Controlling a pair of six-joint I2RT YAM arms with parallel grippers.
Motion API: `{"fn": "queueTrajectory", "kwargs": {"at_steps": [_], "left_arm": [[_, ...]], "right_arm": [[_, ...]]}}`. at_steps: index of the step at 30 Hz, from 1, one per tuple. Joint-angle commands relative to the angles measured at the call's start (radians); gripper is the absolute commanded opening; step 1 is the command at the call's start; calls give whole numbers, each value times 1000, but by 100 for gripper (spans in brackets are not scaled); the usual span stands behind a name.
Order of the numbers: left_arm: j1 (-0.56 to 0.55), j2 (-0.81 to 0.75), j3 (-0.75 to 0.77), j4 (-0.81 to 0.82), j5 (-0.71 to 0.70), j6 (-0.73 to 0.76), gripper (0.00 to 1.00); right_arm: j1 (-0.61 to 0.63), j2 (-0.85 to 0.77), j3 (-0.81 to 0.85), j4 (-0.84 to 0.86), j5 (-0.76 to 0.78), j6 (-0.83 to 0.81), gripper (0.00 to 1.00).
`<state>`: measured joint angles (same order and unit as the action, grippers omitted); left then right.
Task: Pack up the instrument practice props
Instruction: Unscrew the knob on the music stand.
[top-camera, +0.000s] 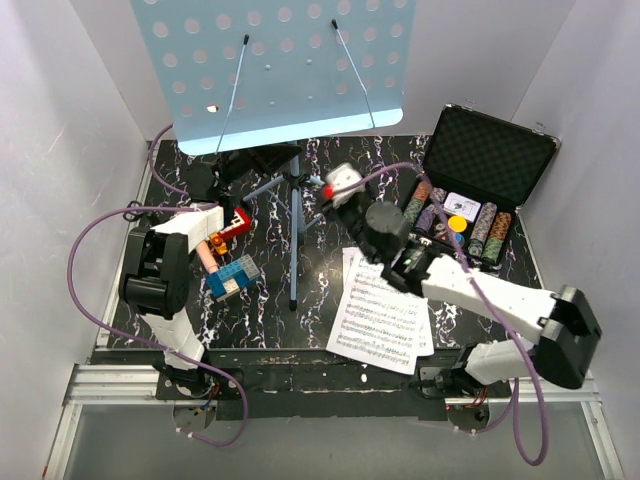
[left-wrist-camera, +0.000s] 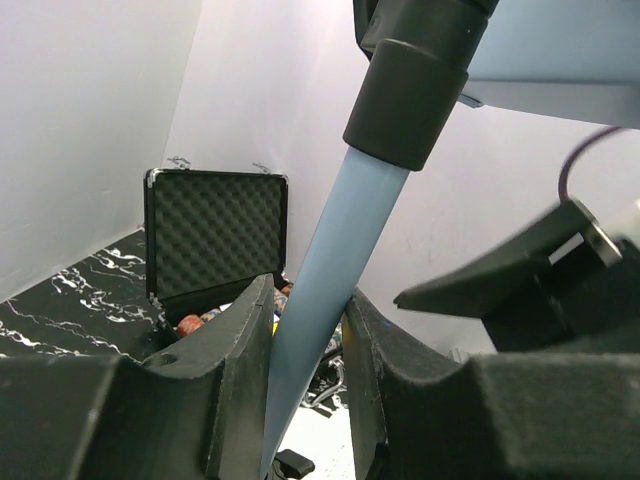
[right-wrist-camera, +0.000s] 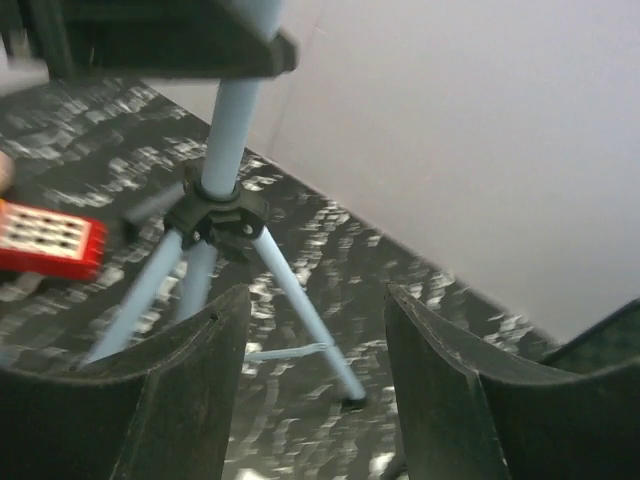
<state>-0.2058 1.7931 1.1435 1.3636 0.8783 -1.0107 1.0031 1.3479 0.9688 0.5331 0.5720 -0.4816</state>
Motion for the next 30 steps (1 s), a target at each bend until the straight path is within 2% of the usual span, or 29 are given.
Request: {"fn": "queueTrajectory", "kwargs": {"at_steps": [1,3,5,9,12,20,25,30], "left_arm": [[-21,-9,-11,-64,-32,-69,0],[-23,-11,-13,-61,-41,-68,0],[-21,-17,-19,-52,-56,-66,0],[-21,-41,-42,-49,-78,-28,0],[-23,-54,-57,-47,-85,-9,0],[-37,-64,-62,-75,-67,30,0],[-43,-70,-62,-86,-65,44,0],[-47,-74,-68,-87,-67,66,0]], "right_arm": [[-109,-88,90,-461,-226,668,64],[-155,-93,81,-493,-314,856,64],[-230,-86,62,-493,-500,1082,63],[-360,-52,-14,-294,-794,1395,64],[-431,12,-24,-126,-957,1602,64],[-491,203,7,263,-1135,1997,73],[-494,312,63,329,-1167,2115,72],[-492,359,106,340,-1170,2166,66]]}}
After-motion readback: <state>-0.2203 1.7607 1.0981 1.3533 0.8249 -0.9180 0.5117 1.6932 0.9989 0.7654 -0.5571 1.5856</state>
